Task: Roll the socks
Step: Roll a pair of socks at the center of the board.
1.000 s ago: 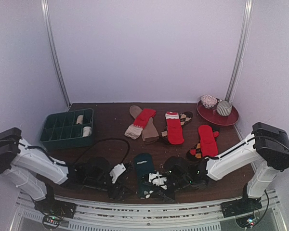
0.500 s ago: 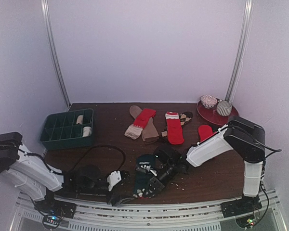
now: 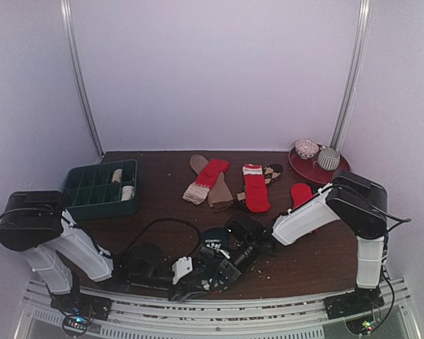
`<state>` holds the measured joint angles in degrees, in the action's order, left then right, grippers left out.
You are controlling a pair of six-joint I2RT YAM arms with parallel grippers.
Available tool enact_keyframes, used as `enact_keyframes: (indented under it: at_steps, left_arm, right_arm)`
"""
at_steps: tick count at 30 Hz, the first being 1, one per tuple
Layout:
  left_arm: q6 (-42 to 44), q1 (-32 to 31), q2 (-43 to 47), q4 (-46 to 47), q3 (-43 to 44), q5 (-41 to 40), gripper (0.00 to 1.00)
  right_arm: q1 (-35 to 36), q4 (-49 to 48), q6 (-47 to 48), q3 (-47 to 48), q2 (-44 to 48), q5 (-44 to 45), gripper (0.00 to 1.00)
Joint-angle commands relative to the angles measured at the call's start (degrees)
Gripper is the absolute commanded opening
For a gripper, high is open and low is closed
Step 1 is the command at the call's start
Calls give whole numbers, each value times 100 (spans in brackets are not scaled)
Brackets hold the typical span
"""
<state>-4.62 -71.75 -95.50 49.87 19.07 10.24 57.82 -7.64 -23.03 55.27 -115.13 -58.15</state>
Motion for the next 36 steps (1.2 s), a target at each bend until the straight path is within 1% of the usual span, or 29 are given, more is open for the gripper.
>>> enact_keyframes:
  at_steps: [1, 8, 10, 18, 19, 20, 22, 23, 25, 27, 29, 31, 33, 36]
  left_arm:
    - [-168, -24, -106, 580, -164, 229, 52]
    - [-201, -24, -432, 683, -108, 383, 46]
    - [-201, -24, -539, 725, -66, 421, 42]
    - [-308, -24, -715, 723, 5, 502, 0]
    - [-378, -24, -715, 699, -10, 483, 0]
    - [-467, -24, -720, 653, -31, 454, 0]
    - [-747, -16, -720, 489, -65, 358, 0]
    - [-885, -11, -725, 364, -69, 353, 0]
    - [-1170, -10, -736, 53, -42, 340, 0]
    - [-1411, -6, -785, -274, -7, 397, 0]
    - [-1619, -6, -859, -584, 15, 495, 0]
    - [-1816, -6, -960, -809, 42, 643, 0]
    - [-1989, 13, -1074, -994, 69, 771, 0]
    - [-2266, 121, -1232, -1103, 71, 1010, 0]
  right_arm:
    - [-43, 533, -84, -145, -227, 299, 8]
    - [-61, 439, -161, -131, -240, 338, 8]
    - [-55, 410, -196, -149, -237, 359, 8]
    - [-58, 340, -191, -152, -137, 450, 8]
    - [-59, 303, -187, -161, -77, 483, 10]
    - [-59, 277, -159, -171, -6, 536, 17]
    - [-59, 255, -49, -199, 300, 736, 24]
    - [-60, 308, 54, -194, 571, 881, 27]
    - [-57, 381, 301, -218, 1103, 1253, 35]
    - [-55, 353, 597, -395, 1711, 1751, 38]
    - [-59, 161, 934, -706, 2378, 2314, 39]
    - [-9, -265, 1450, -1195, 3055, 2904, 41]
    - [223, -677, 2264, -1778, 3662, 3463, 46]
    - [697, -1274, 3558, -2513, 4133, 4112, 51]
